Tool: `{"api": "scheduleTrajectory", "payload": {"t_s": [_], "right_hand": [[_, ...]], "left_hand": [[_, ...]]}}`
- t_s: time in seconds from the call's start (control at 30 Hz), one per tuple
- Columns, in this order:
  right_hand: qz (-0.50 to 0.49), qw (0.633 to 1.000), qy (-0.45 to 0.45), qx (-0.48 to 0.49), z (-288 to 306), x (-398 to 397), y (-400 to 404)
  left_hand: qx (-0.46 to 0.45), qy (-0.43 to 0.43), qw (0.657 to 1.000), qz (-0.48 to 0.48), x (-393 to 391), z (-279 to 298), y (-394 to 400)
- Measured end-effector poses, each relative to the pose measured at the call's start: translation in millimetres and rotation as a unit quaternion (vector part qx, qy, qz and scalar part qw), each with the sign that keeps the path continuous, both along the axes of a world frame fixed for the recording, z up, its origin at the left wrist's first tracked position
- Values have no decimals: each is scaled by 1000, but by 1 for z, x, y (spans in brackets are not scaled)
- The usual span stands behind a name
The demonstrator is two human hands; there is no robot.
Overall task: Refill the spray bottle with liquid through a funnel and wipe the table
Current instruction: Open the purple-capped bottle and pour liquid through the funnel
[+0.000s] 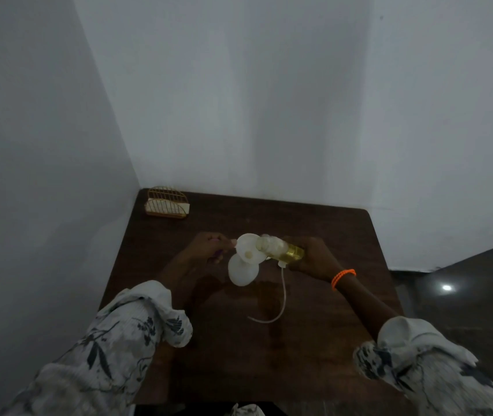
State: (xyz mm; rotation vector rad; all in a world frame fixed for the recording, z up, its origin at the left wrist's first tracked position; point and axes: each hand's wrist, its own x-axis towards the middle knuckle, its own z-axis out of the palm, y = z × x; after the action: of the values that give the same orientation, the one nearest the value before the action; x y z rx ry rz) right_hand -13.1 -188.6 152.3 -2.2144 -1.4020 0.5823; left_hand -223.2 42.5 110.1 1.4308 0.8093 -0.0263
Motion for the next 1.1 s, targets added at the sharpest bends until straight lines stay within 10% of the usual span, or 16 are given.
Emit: {"api": "scheduleTrajectory", "payload": {"t_s": [1.1], "right_hand": [[-2,998,-58,-22,10,3,9]], "left_hand": [[-31,-18,999,14,-3,-14,11]]}}
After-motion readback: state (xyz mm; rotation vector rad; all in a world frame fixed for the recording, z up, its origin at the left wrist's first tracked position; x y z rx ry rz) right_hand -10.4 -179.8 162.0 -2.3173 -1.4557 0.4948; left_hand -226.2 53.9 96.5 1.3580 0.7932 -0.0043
